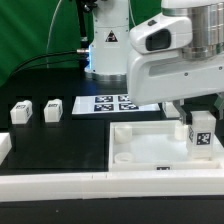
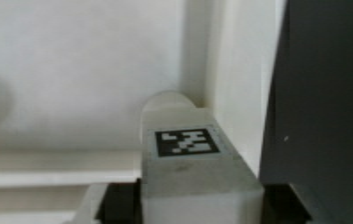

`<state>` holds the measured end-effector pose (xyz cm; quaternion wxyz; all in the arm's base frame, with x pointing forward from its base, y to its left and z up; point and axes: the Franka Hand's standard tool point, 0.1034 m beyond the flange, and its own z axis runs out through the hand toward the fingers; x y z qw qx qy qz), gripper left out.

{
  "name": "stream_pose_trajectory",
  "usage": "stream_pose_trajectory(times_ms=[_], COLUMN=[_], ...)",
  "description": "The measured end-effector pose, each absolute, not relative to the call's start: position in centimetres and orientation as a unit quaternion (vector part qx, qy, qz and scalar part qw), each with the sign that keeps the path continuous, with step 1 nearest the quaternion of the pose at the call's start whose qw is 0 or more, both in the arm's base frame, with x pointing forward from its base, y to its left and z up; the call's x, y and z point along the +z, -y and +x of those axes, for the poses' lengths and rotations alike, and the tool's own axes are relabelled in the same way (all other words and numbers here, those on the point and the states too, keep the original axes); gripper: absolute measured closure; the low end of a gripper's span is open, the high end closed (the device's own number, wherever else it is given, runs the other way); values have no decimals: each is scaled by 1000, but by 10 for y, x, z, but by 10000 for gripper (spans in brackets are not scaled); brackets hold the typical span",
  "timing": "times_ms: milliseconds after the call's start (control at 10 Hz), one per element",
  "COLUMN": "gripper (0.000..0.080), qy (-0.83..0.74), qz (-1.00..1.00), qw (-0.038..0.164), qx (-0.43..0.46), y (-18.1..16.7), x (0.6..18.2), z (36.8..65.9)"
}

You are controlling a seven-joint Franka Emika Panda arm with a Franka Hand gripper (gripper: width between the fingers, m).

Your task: Assemble one leg

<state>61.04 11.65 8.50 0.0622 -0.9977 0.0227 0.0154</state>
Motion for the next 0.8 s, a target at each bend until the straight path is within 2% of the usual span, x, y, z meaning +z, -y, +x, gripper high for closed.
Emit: stream_pose_trajectory(times_ms=[500,800], gripper=[505,505], qy=[-317,-490], qz=[-945,-867], qw=[76,77], qx=[29,47], y=[-115,-119], x=[84,83], z=[611,610])
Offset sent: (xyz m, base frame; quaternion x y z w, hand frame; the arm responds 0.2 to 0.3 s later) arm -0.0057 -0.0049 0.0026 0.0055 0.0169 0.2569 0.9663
